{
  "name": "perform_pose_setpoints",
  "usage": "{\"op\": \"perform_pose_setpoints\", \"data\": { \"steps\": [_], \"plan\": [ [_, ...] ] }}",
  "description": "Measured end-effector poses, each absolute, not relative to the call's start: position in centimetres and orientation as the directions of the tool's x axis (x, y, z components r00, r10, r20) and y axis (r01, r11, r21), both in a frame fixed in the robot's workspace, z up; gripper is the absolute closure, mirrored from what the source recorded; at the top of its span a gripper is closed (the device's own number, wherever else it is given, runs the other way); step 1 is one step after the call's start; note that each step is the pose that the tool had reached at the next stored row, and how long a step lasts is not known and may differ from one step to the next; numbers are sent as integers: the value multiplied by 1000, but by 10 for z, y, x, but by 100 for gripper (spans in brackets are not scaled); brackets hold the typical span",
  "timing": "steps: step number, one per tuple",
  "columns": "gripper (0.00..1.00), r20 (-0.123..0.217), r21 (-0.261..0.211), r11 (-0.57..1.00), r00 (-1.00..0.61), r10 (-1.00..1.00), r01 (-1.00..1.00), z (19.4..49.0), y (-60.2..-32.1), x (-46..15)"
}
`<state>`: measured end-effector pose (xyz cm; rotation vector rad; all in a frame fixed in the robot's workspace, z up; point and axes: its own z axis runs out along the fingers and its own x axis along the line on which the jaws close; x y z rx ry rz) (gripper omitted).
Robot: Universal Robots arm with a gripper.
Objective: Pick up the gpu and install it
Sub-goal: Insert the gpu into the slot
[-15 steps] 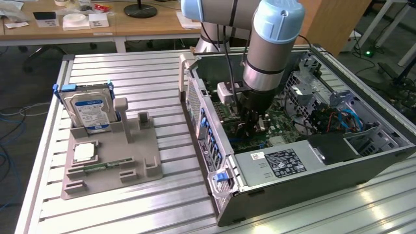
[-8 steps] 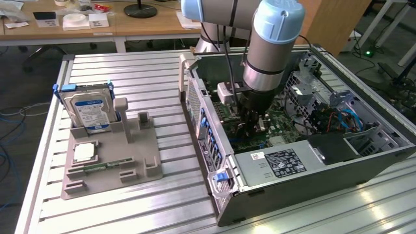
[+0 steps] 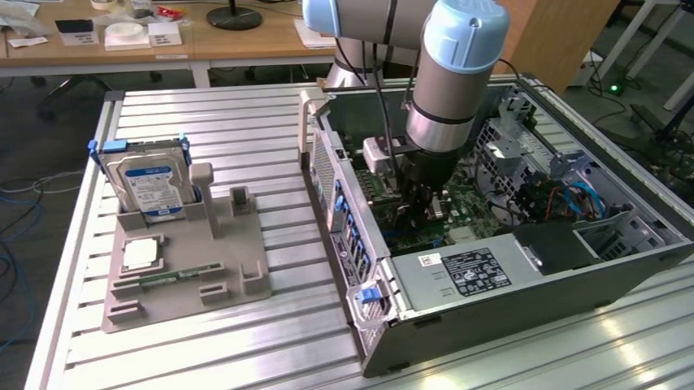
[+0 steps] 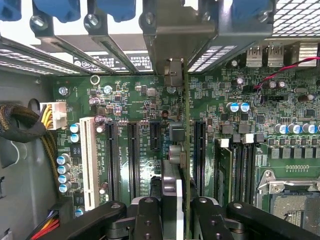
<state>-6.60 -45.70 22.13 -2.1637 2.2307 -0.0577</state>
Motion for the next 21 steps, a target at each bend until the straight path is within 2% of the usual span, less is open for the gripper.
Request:
{"op": "perform_pose_setpoints", "data": {
  "steps": [21],
  "plan": [
    [72,8,-50,30,-31,-1000,-998,221,-455,-66]
  ]
}}
